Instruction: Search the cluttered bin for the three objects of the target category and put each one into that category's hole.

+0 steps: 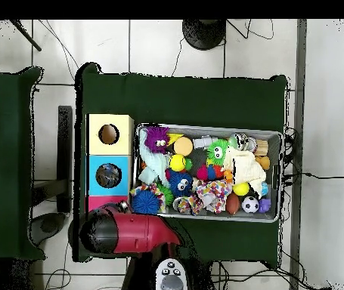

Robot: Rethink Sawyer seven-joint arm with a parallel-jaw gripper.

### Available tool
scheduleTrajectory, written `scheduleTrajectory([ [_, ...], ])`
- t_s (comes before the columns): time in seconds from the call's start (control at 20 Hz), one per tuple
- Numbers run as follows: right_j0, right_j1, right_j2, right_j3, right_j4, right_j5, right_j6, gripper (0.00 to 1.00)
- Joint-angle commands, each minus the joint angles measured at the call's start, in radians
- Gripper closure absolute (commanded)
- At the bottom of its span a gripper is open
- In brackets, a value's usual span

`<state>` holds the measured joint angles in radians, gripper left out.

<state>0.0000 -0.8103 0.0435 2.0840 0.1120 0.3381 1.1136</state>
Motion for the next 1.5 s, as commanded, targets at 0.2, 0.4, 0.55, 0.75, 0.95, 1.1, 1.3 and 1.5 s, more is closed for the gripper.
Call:
scheduleTrajectory([
  [0.2,0.056,-0.045,0.03,-0.011,0.009,0.098,0.216,1.0],
  [0.4,0.071,-0.001,0.03,-0.032,0.016,0.037,0.229,1.0],
  [0.55,0.061,0.031,0.041,-0.038,0.013,-0.006,0.218,1.0],
  [0.75,0.05,0.044,0.04,-0.037,0.01,-0.024,0.212,1.0],
  [0.95,0.035,0.05,0.039,-0.034,0.007,-0.027,0.206,1.0],
  [1.1,0.023,0.064,0.041,-0.036,0.0,-0.037,0.198,1.0],
  [1.3,-0.005,0.098,0.06,-0.033,-0.014,-0.083,0.183,1.0],
  [1.5,-0.008,0.096,0.058,-0.033,-0.011,-0.076,0.186,1.0],
])
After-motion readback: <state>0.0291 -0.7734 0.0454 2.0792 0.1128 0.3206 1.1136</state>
